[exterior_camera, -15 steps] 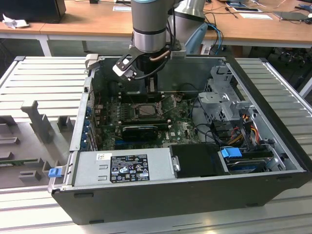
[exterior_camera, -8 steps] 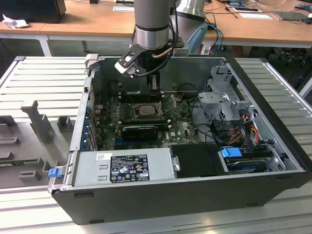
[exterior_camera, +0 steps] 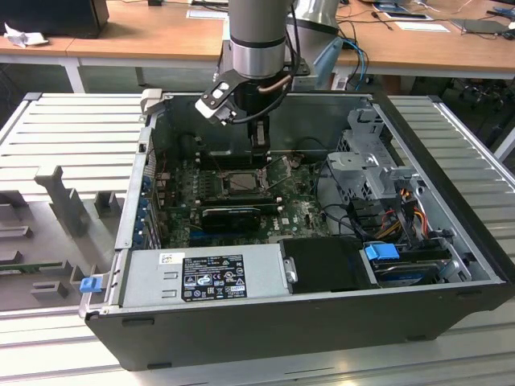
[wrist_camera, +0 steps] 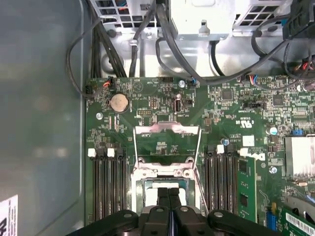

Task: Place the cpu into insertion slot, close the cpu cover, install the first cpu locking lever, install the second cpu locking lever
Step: 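Close the cpu cover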

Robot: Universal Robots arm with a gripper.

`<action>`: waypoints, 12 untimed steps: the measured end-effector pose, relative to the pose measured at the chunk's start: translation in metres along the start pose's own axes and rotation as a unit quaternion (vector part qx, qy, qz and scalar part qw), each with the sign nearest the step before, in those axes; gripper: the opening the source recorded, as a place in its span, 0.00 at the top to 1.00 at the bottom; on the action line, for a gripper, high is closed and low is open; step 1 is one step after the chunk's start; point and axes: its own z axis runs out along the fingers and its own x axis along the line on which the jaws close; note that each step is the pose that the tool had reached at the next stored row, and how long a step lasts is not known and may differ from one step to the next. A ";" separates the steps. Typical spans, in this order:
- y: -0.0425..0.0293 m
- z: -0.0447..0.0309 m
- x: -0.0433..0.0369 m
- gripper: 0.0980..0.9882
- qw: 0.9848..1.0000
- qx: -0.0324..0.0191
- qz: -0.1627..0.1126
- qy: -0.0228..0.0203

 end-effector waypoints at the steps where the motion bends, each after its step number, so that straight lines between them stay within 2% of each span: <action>1: 0.0017 0.0001 0.0000 0.99 1.000 0.000 0.000 0.000; 4: 0.0071 0.0004 0.0002 0.99 1.000 0.000 0.000 0.000; 7: 0.0083 -0.0064 0.0003 0.99 1.000 0.000 0.000 0.000; 10: 0.0107 -0.0071 0.0004 0.99 1.000 0.000 0.000 0.000; 12: 0.0171 -0.0067 0.0004 0.99 1.000 0.000 0.000 0.000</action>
